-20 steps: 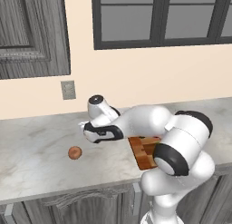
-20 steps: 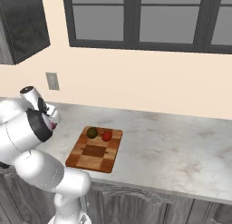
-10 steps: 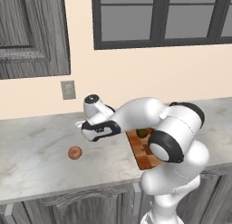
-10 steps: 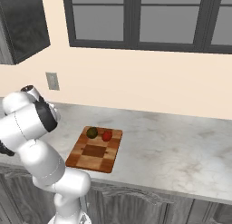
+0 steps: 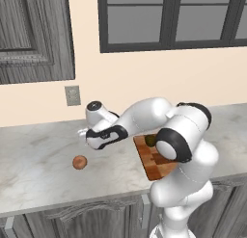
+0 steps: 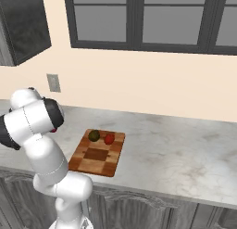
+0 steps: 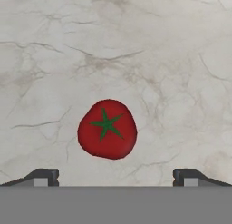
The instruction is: Place the avocado, onion, tomato, and bell pepper on the cutting board.
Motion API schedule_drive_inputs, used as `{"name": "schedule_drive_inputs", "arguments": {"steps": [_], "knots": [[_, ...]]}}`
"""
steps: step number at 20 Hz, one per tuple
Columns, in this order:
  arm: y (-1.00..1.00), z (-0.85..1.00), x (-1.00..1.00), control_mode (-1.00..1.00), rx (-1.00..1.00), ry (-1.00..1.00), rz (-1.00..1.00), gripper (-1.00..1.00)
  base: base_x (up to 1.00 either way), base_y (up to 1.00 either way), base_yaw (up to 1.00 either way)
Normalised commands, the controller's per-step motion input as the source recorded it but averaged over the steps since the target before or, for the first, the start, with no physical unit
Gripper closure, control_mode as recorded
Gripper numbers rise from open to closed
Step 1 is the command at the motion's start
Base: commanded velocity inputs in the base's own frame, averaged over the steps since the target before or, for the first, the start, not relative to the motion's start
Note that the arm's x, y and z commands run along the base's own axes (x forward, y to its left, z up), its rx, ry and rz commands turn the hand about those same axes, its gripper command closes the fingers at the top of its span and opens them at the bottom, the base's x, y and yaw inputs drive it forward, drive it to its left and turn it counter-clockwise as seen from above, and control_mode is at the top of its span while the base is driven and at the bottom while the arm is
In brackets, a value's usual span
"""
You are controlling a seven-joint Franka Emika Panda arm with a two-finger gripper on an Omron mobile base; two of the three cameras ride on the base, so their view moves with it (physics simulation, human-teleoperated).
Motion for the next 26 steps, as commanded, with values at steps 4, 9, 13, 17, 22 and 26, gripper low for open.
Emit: {"name": "schedule_drive_inputs", "arguments": {"steps": [4,9,13,17,22,26], "knots": [[0.12,-0.11,0.0,-1.0,0.0,0.0,0.0,-1.0,0.0,0.0,0.0],[0.0,-0.06,0.02,-1.0,0.0,0.0,0.0,-1.0,0.0,0.0,0.0],[-0.01,0.0,0.08,-1.0,0.0,-0.01,0.0,-1.0,0.0,0.0,0.0],[0.0,0.0,0.11,-1.0,0.0,-0.01,0.0,-1.0,0.0,0.0,0.0],[0.0,-0.01,0.09,-1.0,0.0,0.0,0.0,-1.0,0.0,0.0,0.0],[-0.04,-0.1,0.0,-1.0,0.0,0.0,0.0,-1.0,0.0,0.0,0.0]]}}
